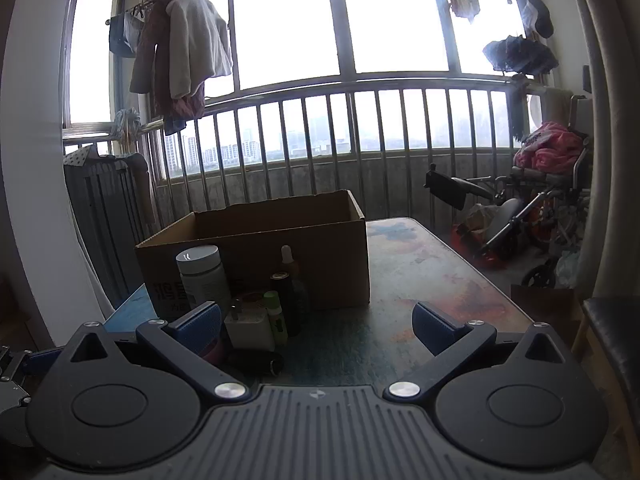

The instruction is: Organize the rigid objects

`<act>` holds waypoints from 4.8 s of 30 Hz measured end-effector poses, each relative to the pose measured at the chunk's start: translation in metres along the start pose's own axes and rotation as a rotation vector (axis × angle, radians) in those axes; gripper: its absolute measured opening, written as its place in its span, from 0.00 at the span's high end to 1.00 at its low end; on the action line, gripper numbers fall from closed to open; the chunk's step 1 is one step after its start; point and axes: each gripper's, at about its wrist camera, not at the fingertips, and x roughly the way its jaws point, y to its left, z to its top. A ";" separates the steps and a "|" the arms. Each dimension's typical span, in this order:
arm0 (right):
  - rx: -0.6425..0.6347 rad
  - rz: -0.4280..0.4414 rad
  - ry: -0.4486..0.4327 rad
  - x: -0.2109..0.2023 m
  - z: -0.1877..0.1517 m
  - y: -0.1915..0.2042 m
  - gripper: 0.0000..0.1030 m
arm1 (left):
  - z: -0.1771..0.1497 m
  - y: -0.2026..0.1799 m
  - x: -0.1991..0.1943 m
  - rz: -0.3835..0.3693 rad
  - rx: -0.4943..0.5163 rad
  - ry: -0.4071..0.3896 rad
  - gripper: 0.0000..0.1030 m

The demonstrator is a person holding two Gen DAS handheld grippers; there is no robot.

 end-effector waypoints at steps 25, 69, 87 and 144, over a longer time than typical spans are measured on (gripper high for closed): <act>-0.008 -0.012 0.017 0.005 -0.004 0.000 0.00 | -0.004 0.001 0.006 0.019 0.009 0.017 0.00; -0.010 0.016 0.044 0.014 -0.010 -0.001 0.00 | -0.015 -0.002 0.022 -0.010 0.004 0.077 0.00; -0.024 0.246 0.197 0.053 -0.008 -0.012 0.02 | -0.019 0.017 0.050 -0.147 -0.072 0.095 0.20; -0.223 0.342 0.198 0.044 -0.010 0.028 0.82 | 0.019 -0.004 0.014 -0.331 0.176 -0.033 0.88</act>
